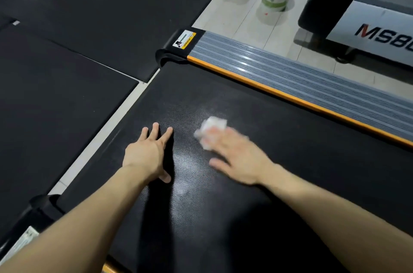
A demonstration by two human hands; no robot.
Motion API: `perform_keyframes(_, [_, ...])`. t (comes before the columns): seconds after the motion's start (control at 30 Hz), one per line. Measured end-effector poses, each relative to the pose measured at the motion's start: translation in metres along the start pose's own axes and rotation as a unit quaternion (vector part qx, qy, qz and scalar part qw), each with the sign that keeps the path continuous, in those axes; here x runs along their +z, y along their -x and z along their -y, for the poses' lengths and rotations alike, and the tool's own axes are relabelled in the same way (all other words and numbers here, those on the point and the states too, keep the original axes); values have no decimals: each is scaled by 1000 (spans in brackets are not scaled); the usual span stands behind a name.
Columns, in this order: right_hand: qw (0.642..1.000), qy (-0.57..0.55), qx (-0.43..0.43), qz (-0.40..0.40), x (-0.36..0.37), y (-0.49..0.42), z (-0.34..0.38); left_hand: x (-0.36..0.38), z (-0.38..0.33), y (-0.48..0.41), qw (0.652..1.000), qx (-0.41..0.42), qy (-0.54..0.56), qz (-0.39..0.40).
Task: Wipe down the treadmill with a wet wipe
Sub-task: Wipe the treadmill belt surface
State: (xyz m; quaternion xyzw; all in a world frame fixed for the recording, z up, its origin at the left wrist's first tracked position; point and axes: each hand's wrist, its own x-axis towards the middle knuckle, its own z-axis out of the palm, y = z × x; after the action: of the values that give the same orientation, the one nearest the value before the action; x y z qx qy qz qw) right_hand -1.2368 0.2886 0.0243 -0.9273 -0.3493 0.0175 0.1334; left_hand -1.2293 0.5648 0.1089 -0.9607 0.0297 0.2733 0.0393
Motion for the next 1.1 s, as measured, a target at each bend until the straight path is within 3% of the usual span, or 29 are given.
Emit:
perform_keyframes(0.07, [958, 8, 278, -76, -19, -8, -40, 1, 1, 0, 1000, 1, -4, 0])
perform_keyframes(0.1, [923, 7, 371, -98, -26, -5, -50, 1, 1, -2, 1000, 2, -9, 0])
perform_keyframes(0.13, [907, -7, 404, -115, -26, -2, -48, 2, 1, -3, 1000, 3, -14, -1])
perform_keyframes(0.17, [920, -41, 371, -117, -24, 2, -35, 2, 1, -4, 1000, 3, -16, -1])
perform_keyframes(0.23, [984, -100, 139, -55, -12, 15, 18, 3, 0, -5, 1000, 2, -20, -1])
perform_keyframes(0.3, [988, -73, -109, 85, 0, 35, 58, 3, 0, -4, 1000, 3, -21, -4])
perform_keyframes(0.33, [984, -27, -152, 84, 3, 37, 52, 3, 1, -3, 1000, 3, -18, -7])
perform_keyframes(0.37, [993, 1, -109, 55, 1, 33, 35, 3, 1, -2, 1000, 2, -14, -10])
perform_keyframes(0.4, [1000, 1, 14, 14, -3, 25, 17, 4, 2, -1, 1000, 1, -10, -14])
perform_keyframes(0.47, [952, -12, 295, -85, -21, 13, -7, 4, 2, 1, 1000, 2, 5, -19])
perform_keyframes(0.5, [927, -20, 358, -110, -22, 11, -6, 3, 2, 3, 1000, 3, 19, -22])
perform_keyframes(0.53, [930, -48, 349, -105, -19, 8, 6, 3, 3, 6, 999, 3, 40, -27])
perform_keyframes(0.6, [988, -82, 128, -28, -7, 9, 56, 8, 7, 14, 995, -5, 93, -47])
perform_keyframes(0.63, [996, -76, -19, 43, 1, 16, 84, 14, 11, 21, 992, -10, 111, -61])
perform_keyframes(0.67, [982, -57, -147, 99, 6, 22, 97, 22, 15, 30, 990, -15, 115, -79])
perform_keyframes(0.7, [970, -30, -215, 105, 11, 21, 92, 32, 20, 42, 989, -17, 111, -98])
perform_keyframes(0.73, [976, -6, -205, 78, 13, 12, 77, 44, 27, 56, 987, -13, 107, -119])
perform_keyframes(0.8, [1000, 0, 21, 0, 4, -15, 42, 69, 40, 84, 983, 1, 102, -156])
perform_keyframes(0.83, [987, -4, 156, -45, -6, -25, 30, 82, 47, 97, 979, 6, 102, -174])
perform_keyframes(0.87, [969, -22, 238, -68, -9, -30, 28, 96, 53, 109, 976, 8, 101, -191])
perform_keyframes(0.9, [966, -49, 247, -63, -6, -33, 39, 108, 57, 121, 975, 3, 96, -202])
perform_keyframes(0.93, [980, -66, 182, -39, 1, -32, 60, 118, 60, 132, 974, -5, 91, -210])
perform_keyframes(0.97, [996, -70, 50, 3, 10, -26, 87, 126, 63, 142, 972, -15, 90, -218])
perform_keyframes(1.0, [990, -69, -107, 62, 19, -15, 116, 135, 65, 152, 970, -24, 90, -224])
perform_keyframes(1.07, [931, -32, -331, 153, 30, -3, 143, 152, 67, 173, 966, -39, 91, -239])
perform_keyframes(1.1, [921, -12, -363, 141, 32, -13, 140, 159, 67, 183, 963, -52, 91, -248])
